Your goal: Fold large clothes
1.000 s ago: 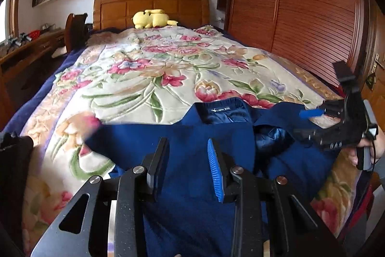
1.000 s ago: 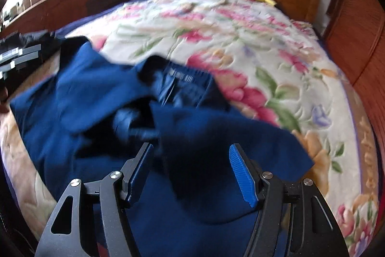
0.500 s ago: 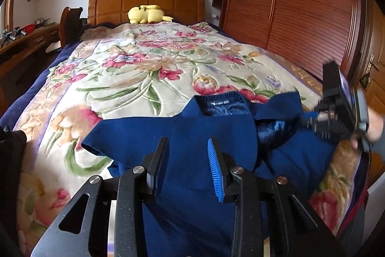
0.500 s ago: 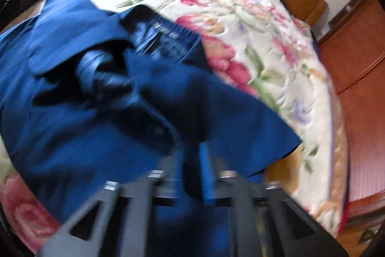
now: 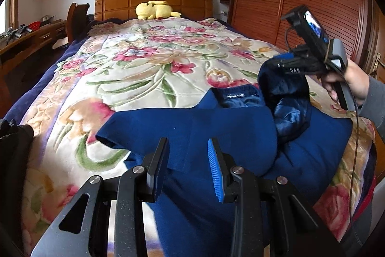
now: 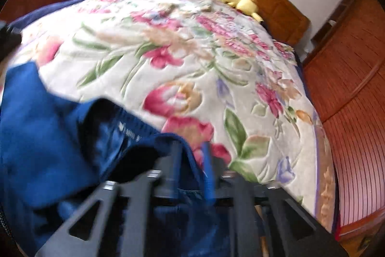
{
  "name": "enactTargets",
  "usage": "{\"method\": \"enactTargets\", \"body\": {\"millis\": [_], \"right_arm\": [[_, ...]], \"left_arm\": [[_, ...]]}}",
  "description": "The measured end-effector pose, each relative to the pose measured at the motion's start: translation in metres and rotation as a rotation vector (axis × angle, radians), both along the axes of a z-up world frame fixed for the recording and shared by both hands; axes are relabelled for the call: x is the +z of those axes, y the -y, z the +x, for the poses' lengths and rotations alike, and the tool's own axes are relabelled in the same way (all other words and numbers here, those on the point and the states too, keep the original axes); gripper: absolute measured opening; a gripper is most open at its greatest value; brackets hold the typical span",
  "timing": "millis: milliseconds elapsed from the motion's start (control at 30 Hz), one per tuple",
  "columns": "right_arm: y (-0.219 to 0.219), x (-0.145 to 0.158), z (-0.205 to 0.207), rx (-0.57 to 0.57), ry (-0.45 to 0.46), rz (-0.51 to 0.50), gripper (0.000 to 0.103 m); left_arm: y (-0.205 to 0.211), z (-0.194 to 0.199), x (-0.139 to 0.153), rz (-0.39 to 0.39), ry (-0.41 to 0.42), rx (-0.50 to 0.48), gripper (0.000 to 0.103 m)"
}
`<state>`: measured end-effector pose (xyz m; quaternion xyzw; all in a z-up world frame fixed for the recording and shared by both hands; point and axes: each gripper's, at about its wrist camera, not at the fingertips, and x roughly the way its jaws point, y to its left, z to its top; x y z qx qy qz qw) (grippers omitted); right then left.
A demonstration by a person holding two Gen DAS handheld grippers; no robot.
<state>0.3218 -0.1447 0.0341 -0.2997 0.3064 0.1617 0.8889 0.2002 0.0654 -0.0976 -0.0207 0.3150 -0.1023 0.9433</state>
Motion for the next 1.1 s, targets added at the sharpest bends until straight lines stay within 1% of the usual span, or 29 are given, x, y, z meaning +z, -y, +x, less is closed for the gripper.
{"method": "enactTargets", "body": {"millis": [33, 67, 133, 233, 300, 367, 467, 533, 600, 733, 767, 867, 933, 967, 1000, 1033, 1067, 1100], "right_arm": [[-0.001, 0.002, 0.001, -0.007, 0.030, 0.010, 0.038], [-0.001, 0.004, -0.002, -0.008, 0.058, 0.022, 0.039], [-0.005, 0.012, -0.007, -0.003, 0.078, 0.048, 0.045], [-0.005, 0.012, -0.020, 0.039, 0.061, 0.092, 0.047], [-0.004, 0.006, -0.028, 0.075, 0.055, 0.080, 0.047], [-0.004, 0.000, -0.041, 0.107, 0.051, 0.045, 0.047], [0.013, -0.004, -0.058, 0.126, 0.018, 0.041, 0.047], [0.029, -0.004, -0.061, 0.108, -0.033, 0.059, 0.047], [0.044, -0.010, -0.068, 0.095, -0.079, 0.071, 0.047], [0.065, -0.017, -0.086, 0.089, -0.117, 0.080, 0.047], [0.067, -0.017, -0.088, 0.076, -0.118, 0.064, 0.047], [0.078, -0.031, -0.088, 0.038, -0.122, -0.010, 0.047], [0.086, -0.042, -0.077, -0.006, -0.128, -0.061, 0.047], [0.089, -0.047, -0.066, -0.025, -0.143, -0.069, 0.047], [0.092, -0.049, -0.058, -0.037, -0.154, -0.071, 0.038], [0.094, -0.050, -0.048, -0.047, -0.162, -0.077, 0.018], [0.093, -0.049, -0.038, -0.054, -0.166, -0.088, 0.010], [0.091, -0.048, -0.029, -0.060, -0.155, -0.101, 0.007]], "left_arm": [[-0.001, 0.000, -0.001, -0.002, -0.001, 0.001, 0.034], [-0.003, 0.000, -0.001, -0.004, -0.001, 0.005, 0.034], [-0.005, 0.000, -0.002, -0.005, -0.002, 0.008, 0.034], [-0.008, 0.000, -0.003, -0.007, -0.002, 0.012, 0.034], [-0.010, 0.000, -0.003, -0.007, -0.005, 0.015, 0.034], [-0.011, 0.000, -0.003, -0.008, -0.005, 0.015, 0.034], [-0.011, -0.001, -0.003, -0.008, -0.004, 0.016, 0.034], [-0.012, -0.002, -0.003, -0.006, -0.002, 0.012, 0.034], [-0.011, -0.002, -0.003, -0.005, -0.003, 0.011, 0.034], [-0.011, -0.002, -0.003, -0.007, -0.003, 0.009, 0.034], [-0.010, -0.003, -0.002, -0.007, -0.001, 0.007, 0.034], [-0.008, -0.004, 0.000, -0.007, 0.004, 0.002, 0.034], [-0.007, -0.004, 0.001, -0.005, 0.006, 0.000, 0.034], [-0.006, -0.005, 0.001, -0.003, 0.008, -0.001, 0.034], [-0.006, -0.005, 0.001, -0.003, 0.009, -0.001, 0.034], [-0.006, -0.005, 0.002, -0.003, 0.010, -0.001, 0.034], [-0.006, -0.006, 0.002, -0.002, 0.011, 0.001, 0.034], [-0.007, -0.006, 0.002, -0.003, 0.012, 0.002, 0.034]]}}
